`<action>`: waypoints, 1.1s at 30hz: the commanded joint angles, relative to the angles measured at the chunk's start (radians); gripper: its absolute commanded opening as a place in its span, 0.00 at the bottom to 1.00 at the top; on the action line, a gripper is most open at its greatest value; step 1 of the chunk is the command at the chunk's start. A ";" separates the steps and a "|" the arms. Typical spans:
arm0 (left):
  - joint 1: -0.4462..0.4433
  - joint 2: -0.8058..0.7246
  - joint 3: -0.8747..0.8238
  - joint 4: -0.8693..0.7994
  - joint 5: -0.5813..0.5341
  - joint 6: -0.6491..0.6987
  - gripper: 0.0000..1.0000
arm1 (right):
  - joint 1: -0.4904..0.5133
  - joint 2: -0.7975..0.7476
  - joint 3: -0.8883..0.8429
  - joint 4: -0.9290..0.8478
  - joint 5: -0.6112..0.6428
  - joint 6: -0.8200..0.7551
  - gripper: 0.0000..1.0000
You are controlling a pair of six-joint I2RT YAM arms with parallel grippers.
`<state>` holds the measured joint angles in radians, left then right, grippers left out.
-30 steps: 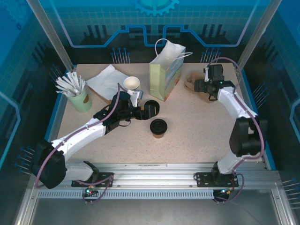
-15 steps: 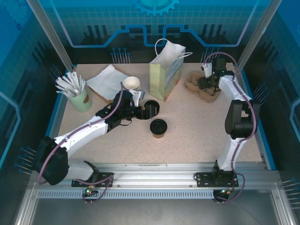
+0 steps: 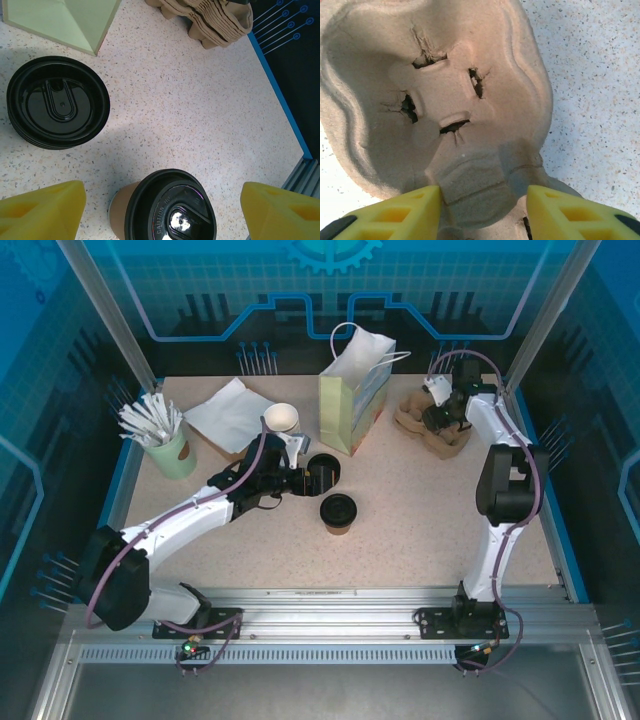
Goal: Pack the takeout coffee
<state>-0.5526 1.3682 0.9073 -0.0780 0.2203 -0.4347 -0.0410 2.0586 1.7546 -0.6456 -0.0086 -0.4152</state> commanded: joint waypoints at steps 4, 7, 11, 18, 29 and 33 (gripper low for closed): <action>0.006 0.005 0.025 -0.011 -0.003 0.021 0.82 | -0.025 0.053 0.074 -0.068 -0.041 -0.047 0.43; 0.004 0.009 0.024 -0.010 -0.001 0.019 0.82 | -0.027 0.065 0.091 -0.081 -0.048 -0.054 0.43; 0.004 0.012 0.024 -0.007 0.000 0.015 0.82 | -0.029 0.093 0.125 -0.107 -0.044 -0.069 0.44; 0.005 0.022 0.025 -0.004 0.006 0.011 0.82 | -0.037 0.130 0.182 -0.162 -0.075 -0.087 0.43; 0.003 0.024 0.023 -0.005 0.011 0.007 0.82 | -0.039 0.072 0.203 -0.196 -0.106 -0.087 0.29; 0.003 0.022 0.021 -0.006 0.015 0.005 0.82 | -0.035 0.041 0.203 -0.201 -0.110 -0.073 0.28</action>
<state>-0.5526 1.3830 0.9073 -0.0780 0.2211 -0.4355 -0.0620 2.1578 1.9339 -0.7998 -0.0875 -0.4984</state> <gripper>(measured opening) 0.821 0.290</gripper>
